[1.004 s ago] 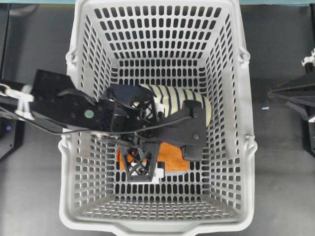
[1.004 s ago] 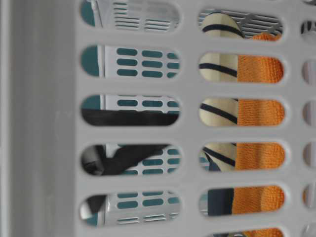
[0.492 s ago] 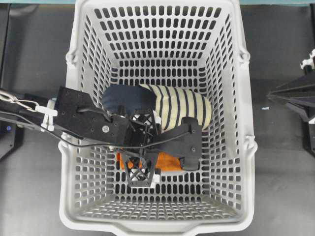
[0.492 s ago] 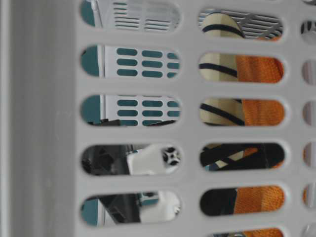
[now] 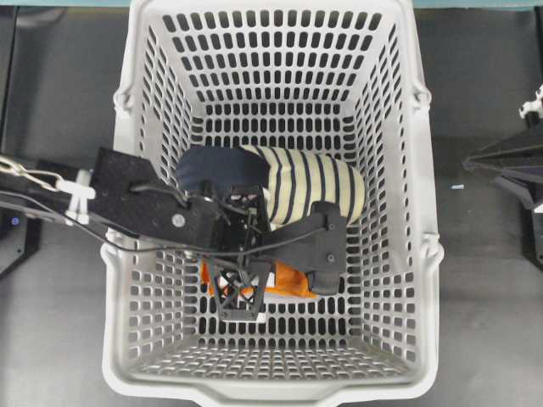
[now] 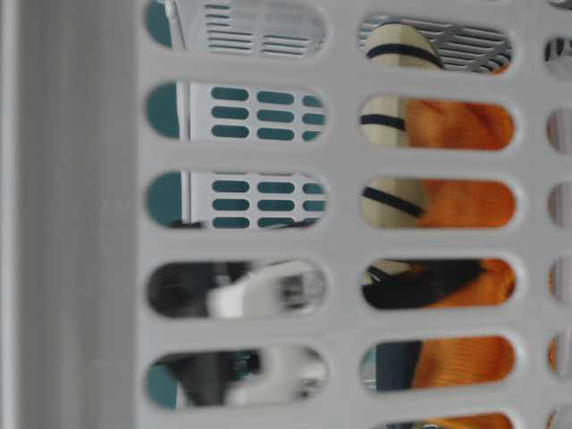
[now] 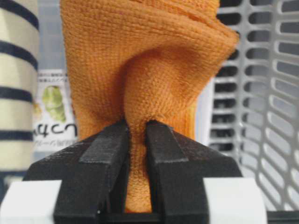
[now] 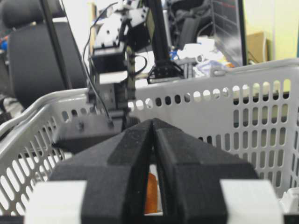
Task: Pick up the orange cloth from the shopping basket with the left arm.
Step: 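Lift the orange cloth upward with the left gripper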
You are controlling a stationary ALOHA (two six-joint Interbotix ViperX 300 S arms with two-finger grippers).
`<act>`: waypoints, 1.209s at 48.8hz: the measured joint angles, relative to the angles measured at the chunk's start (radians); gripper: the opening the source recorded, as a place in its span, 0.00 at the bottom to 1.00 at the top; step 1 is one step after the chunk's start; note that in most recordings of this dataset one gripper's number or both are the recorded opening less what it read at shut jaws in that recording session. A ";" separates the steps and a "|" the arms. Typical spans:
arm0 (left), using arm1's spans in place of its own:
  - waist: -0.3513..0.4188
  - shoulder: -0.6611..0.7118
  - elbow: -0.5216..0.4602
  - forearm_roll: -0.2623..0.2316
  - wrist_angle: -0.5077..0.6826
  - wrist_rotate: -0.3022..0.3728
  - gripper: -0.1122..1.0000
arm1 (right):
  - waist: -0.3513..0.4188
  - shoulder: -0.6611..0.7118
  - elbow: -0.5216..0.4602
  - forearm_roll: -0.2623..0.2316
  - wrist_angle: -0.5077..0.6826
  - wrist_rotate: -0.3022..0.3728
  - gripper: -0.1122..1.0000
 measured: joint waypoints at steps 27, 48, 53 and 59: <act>0.029 -0.061 -0.479 0.000 0.474 0.025 0.17 | 0.000 -0.008 0.002 0.002 -0.002 0.000 0.09; 0.029 -0.012 -0.630 0.000 0.687 0.025 0.17 | -0.002 -0.012 0.002 0.000 -0.002 0.000 0.09; 0.029 -0.012 -0.629 0.000 0.687 0.025 0.17 | -0.002 -0.015 0.002 0.000 -0.002 0.000 0.09; 0.031 -0.011 -0.630 0.000 0.689 0.025 0.17 | -0.002 -0.018 0.002 0.000 0.000 0.000 0.09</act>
